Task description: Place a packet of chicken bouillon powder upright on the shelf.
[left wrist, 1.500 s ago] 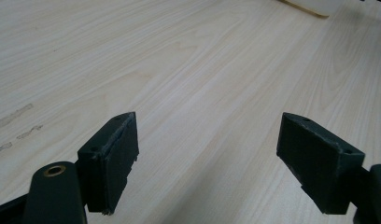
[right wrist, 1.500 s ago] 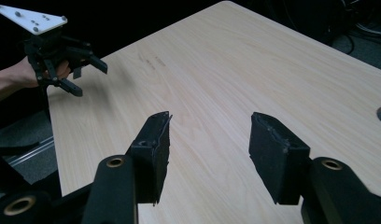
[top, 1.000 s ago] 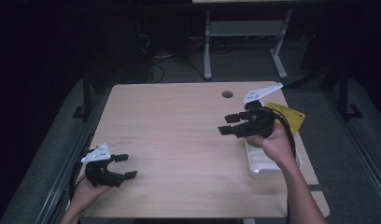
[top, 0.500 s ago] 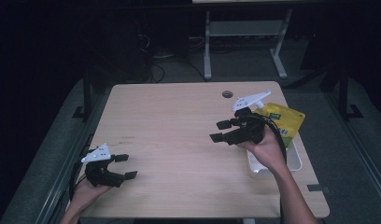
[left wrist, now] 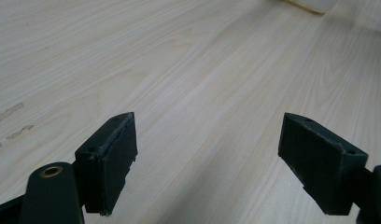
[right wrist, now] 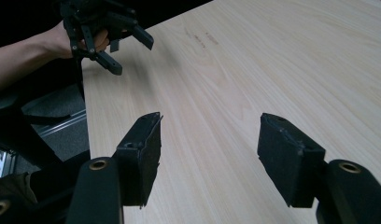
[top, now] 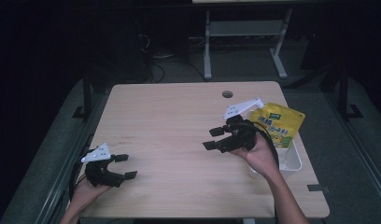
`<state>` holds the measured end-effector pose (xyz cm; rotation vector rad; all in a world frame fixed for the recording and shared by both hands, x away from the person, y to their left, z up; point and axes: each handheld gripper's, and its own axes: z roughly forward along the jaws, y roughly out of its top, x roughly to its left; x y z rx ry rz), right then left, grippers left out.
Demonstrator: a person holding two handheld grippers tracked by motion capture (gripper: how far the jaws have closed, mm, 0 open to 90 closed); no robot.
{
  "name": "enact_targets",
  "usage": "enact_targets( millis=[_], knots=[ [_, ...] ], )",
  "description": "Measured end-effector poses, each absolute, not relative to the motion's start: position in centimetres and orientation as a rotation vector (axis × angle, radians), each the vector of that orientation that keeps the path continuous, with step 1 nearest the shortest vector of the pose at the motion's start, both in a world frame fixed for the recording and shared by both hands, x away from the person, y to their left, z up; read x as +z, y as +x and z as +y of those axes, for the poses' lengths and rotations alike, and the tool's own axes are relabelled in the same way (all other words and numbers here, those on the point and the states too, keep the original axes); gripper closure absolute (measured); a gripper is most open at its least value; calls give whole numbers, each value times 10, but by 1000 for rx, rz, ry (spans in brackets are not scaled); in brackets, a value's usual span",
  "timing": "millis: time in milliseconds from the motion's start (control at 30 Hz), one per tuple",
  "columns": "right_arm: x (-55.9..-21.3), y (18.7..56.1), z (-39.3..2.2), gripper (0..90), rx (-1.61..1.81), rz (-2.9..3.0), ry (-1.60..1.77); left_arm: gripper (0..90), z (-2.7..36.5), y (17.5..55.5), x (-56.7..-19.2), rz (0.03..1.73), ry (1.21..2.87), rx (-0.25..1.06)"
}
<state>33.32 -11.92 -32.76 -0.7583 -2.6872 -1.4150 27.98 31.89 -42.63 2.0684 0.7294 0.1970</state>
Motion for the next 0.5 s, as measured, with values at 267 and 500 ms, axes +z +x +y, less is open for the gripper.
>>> enact_targets(
  millis=[267,500],
  knots=[
    [-339,329,-110,385,-1401,-2677,-730,191,319,280,-427,728,2069,193],
    [-347,325,-104,383,-1393,-2670,-710,190,319,280,-426,728,2068,191]
  ],
)
